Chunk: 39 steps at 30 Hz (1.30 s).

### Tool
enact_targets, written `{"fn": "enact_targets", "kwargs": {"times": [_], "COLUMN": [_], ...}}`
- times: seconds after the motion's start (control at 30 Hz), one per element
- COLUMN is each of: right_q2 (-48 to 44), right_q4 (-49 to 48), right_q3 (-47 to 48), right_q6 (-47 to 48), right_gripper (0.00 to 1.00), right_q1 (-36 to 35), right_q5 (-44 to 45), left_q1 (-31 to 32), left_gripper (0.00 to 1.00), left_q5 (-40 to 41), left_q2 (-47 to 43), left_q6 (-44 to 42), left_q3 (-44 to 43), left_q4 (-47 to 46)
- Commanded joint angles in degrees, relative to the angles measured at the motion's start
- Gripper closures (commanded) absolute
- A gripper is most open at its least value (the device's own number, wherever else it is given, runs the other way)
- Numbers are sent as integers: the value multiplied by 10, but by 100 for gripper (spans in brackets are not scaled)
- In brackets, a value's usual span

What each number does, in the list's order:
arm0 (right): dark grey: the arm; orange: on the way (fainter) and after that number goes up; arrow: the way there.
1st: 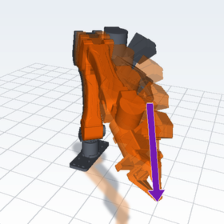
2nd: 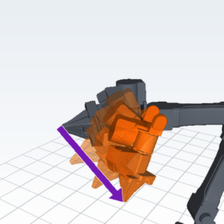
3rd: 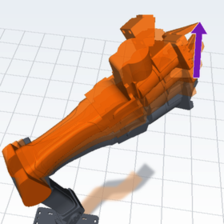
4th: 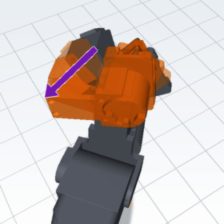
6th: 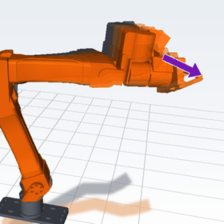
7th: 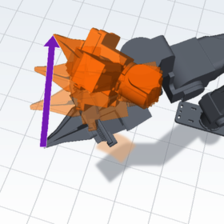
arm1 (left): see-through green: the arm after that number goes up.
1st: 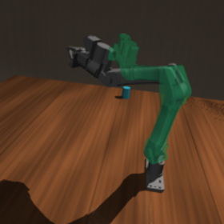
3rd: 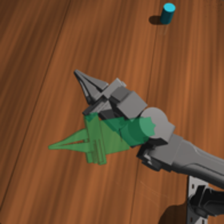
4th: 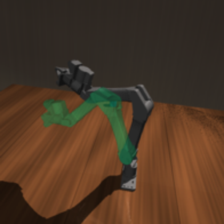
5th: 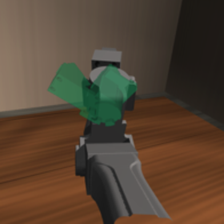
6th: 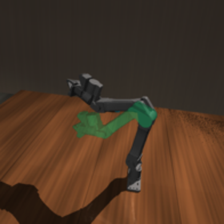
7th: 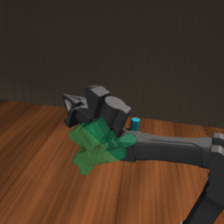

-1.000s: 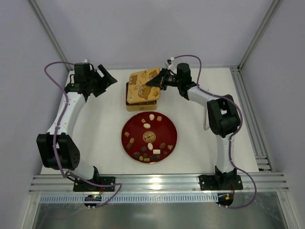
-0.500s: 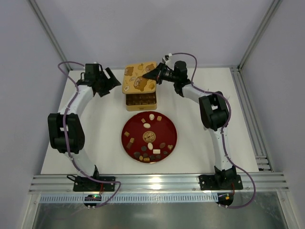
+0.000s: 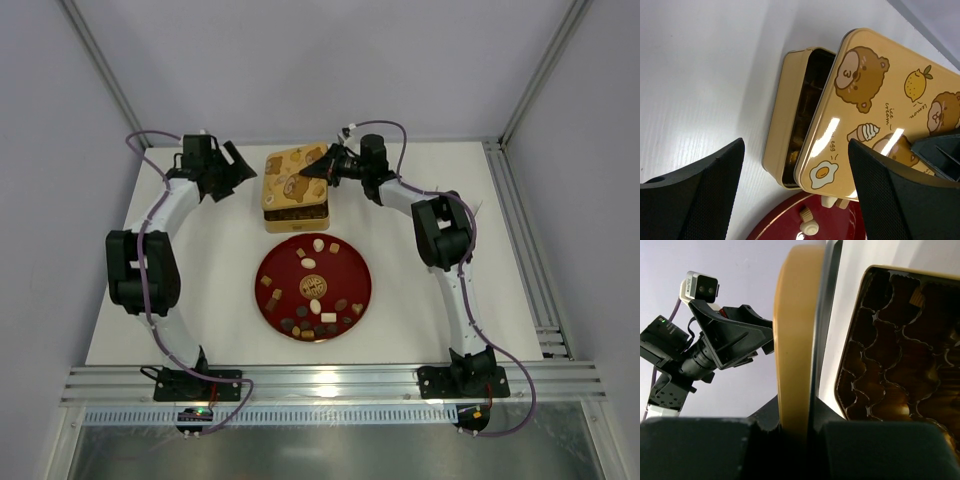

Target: Pack the chocolate

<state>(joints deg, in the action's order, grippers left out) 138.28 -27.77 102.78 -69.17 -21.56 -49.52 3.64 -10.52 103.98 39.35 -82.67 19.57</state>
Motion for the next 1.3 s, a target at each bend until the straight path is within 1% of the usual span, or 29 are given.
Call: {"fn": "enact_targets", "kwargs": {"times": [0.0, 0.2, 0.63, 0.77, 0.9, 1.17, 1.27], "right_q2": [1, 3, 12, 16, 9, 6, 0], "right_q4": [15, 56, 56, 13, 64, 79, 81], "right_q3": [38, 47, 44, 31, 38, 31, 26], "right_q6": [29, 66, 61, 25, 68, 78, 79], "right_gripper": [96, 96, 96, 96, 96, 91, 85], "right_q1": [-3, -7, -14, -16, -15, -10, -8], "right_q5": [-15, -12, -18, -24, -12, -6, -1], "left_q1": [1, 7, 23, 26, 26, 35, 37], "left_gripper": [18, 17, 17, 17, 17, 18, 18], "left_q5": [-9, -19, -19, -20, -20, -9, -3], "left_q2": [-1, 8, 23, 25, 26, 41, 48], "left_q6": [9, 13, 9, 9, 8, 3, 3], "left_q3": [4, 14, 28, 31, 33, 34, 35], "left_q4": [-37, -49, -60, -63, -63, -54, -52]}}
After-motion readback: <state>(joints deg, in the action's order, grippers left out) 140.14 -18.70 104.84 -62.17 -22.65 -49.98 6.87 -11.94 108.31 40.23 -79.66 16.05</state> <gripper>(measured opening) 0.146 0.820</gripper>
